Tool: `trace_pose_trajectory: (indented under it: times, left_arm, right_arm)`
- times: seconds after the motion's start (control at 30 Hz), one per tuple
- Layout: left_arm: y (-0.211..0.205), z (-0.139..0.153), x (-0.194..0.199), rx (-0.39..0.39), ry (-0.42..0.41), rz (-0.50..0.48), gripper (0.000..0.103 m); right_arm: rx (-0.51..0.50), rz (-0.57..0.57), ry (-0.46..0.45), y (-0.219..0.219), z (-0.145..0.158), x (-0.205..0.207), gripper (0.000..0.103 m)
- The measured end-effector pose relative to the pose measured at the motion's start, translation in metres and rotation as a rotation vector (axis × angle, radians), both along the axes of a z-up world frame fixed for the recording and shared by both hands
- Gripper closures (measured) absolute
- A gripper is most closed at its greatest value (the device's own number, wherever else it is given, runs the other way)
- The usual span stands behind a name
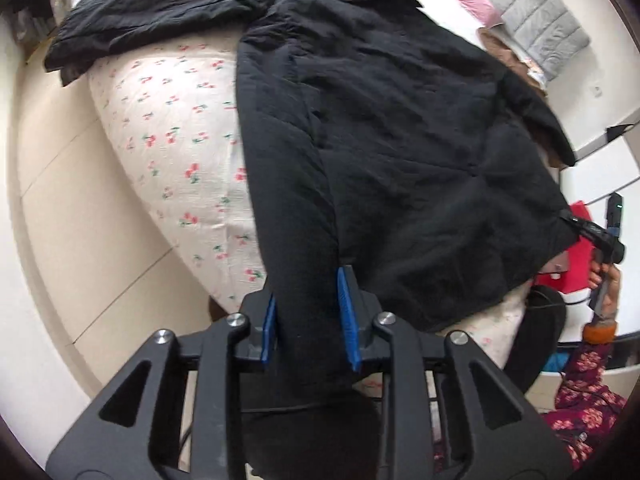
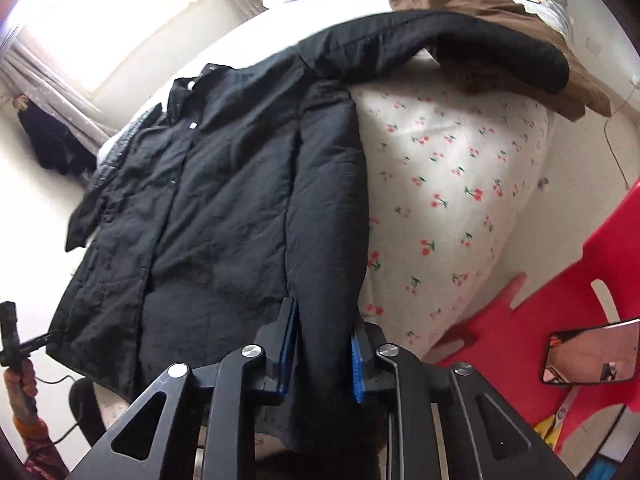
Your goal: Fold large clothes
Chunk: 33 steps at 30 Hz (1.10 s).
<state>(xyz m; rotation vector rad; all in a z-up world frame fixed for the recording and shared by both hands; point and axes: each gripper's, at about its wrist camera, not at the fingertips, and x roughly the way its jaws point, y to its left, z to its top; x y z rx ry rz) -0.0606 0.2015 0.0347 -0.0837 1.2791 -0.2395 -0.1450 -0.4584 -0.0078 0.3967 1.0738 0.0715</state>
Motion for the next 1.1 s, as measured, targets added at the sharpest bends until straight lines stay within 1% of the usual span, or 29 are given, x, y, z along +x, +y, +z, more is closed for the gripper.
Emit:
trace_pose_trajectory:
  times: [0.03,0.07,0.13,0.2,0.27,0.3,0.33,0.37,0.4,0.47,0.53,0.6,0.67,0.77,0.8,0.87,0.9,0.93,0.97,1.0,1.07,1.1]
  left_arm:
    - [0.002,0.003,0.003,0.034,-0.014,0.028,0.064]
    - [0.008,0.012,0.004,0.046,-0.038,0.051,0.049]
    - [0.009,0.035,0.010,0.048,-0.123,0.077,0.033]
    - [-0.002,0.056,0.019,0.062,-0.186,0.063,0.029]
    - [-0.018,0.074,0.030,0.077,-0.229,0.039,0.021]
    - [-0.029,0.080,0.033,0.079,-0.248,0.025,0.021]
    - [-0.038,0.084,0.037,0.075,-0.271,0.005,0.021]
    - [-0.051,0.088,0.044,0.070,-0.293,-0.021,0.020]
    - [-0.061,0.086,0.050,0.066,-0.310,-0.045,0.020]
    - [-0.084,0.084,0.066,0.066,-0.319,-0.084,0.019]
    - [-0.107,0.075,0.082,0.066,-0.308,-0.113,0.018]
    - [-0.128,0.062,0.099,0.059,-0.289,-0.148,0.018]
    - [-0.149,0.051,0.114,0.050,-0.268,-0.182,0.018]
    - [-0.176,0.033,0.139,0.048,-0.243,-0.196,0.018]
    - [-0.183,0.028,0.146,0.050,-0.239,-0.199,0.018]
    - [-0.194,0.017,0.160,0.045,-0.236,-0.205,0.018]
    - [-0.199,0.012,0.166,0.038,-0.232,-0.211,0.018]
    - [-0.203,0.006,0.172,0.030,-0.225,-0.214,0.018]
    - [-0.206,0.001,0.176,0.025,-0.220,-0.216,0.019]
    - [-0.209,-0.003,0.180,0.023,-0.214,-0.219,0.018]
    - [-0.211,-0.011,0.185,0.022,-0.204,-0.222,0.018]
    - [-0.212,-0.014,0.186,0.023,-0.201,-0.224,0.018]
  right_arm:
    - [-0.008,-0.014,0.009,-0.001,-0.006,0.000,0.069]
    - [-0.001,-0.028,0.001,-0.008,-0.002,0.003,0.067]
    - [0.016,-0.065,-0.040,-0.024,0.013,0.004,0.052]
    - [0.015,-0.105,-0.081,-0.043,0.033,0.009,0.048]
    - [0.017,-0.141,-0.117,-0.054,0.060,0.014,0.045]
    - [0.020,-0.163,-0.138,-0.063,0.075,0.017,0.041]
    - [0.013,-0.195,-0.161,-0.079,0.089,0.025,0.035]
    - [-0.010,-0.237,-0.182,-0.096,0.102,0.035,0.032]
    - [-0.031,-0.270,-0.195,-0.107,0.108,0.043,0.028]
    - [-0.063,-0.341,-0.216,-0.145,0.120,0.068,0.027]
    - [-0.053,-0.395,-0.211,-0.178,0.114,0.094,0.027]
    - [-0.042,-0.462,-0.180,-0.210,0.100,0.121,0.027]
    - [-0.030,-0.531,-0.143,-0.235,0.078,0.142,0.027]
    - [-0.004,-0.595,-0.078,-0.255,0.038,0.174,0.028]
    - [-0.011,-0.604,-0.063,-0.255,0.027,0.181,0.031]
    - [-0.042,-0.606,-0.037,-0.255,0.006,0.196,0.050]
    - [-0.052,-0.597,-0.032,-0.251,0.000,0.202,0.074]
    - [-0.069,-0.587,-0.033,-0.246,-0.002,0.206,0.094]
    - [-0.101,-0.568,-0.053,-0.236,0.002,0.210,0.094]
    - [-0.157,-0.546,-0.083,-0.225,0.011,0.212,0.095]
    - [-0.288,-0.508,-0.153,-0.202,0.042,0.210,0.097]
    - [-0.371,-0.501,-0.204,-0.190,0.062,0.207,0.097]
